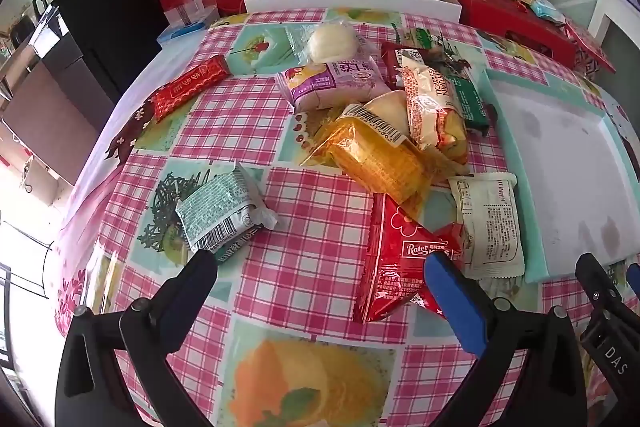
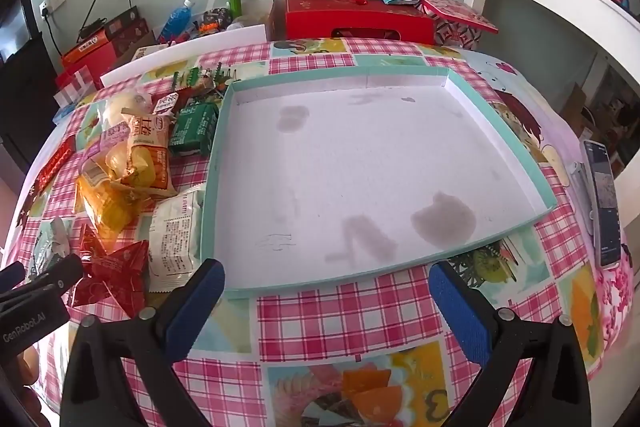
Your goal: Organize snacks
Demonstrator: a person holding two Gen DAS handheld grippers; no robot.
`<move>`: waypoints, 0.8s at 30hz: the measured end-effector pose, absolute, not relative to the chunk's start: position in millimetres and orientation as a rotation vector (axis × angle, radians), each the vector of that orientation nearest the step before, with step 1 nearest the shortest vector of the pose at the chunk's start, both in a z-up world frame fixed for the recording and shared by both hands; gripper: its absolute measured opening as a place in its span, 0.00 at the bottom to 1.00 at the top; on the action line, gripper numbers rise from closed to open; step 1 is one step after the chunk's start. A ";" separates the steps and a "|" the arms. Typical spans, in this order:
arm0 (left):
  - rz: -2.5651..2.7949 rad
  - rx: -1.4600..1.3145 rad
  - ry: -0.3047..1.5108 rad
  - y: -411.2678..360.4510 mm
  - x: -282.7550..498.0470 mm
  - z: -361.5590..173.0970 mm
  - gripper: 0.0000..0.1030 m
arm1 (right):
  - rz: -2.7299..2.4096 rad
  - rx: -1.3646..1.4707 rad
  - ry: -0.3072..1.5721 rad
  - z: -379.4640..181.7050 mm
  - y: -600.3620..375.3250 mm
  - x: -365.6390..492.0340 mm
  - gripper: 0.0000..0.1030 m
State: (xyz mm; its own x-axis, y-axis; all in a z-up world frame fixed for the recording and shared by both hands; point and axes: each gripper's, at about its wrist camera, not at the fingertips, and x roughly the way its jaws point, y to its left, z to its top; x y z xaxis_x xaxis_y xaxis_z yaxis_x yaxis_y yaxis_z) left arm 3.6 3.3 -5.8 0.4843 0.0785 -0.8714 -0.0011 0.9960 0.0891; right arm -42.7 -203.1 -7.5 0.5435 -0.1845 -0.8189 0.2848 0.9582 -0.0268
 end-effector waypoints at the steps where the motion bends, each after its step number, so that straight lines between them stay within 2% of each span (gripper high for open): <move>1: 0.049 0.080 1.065 3.4 4.1 -5.0 1.00 | -0.278 0.113 0.957 -7.1 -203.0 -42.6 1.00; 24: 0.068 0.058 1.076 8.0 5.7 -5.7 1.00 | -0.277 0.113 0.958 -6.9 -203.6 -43.1 1.00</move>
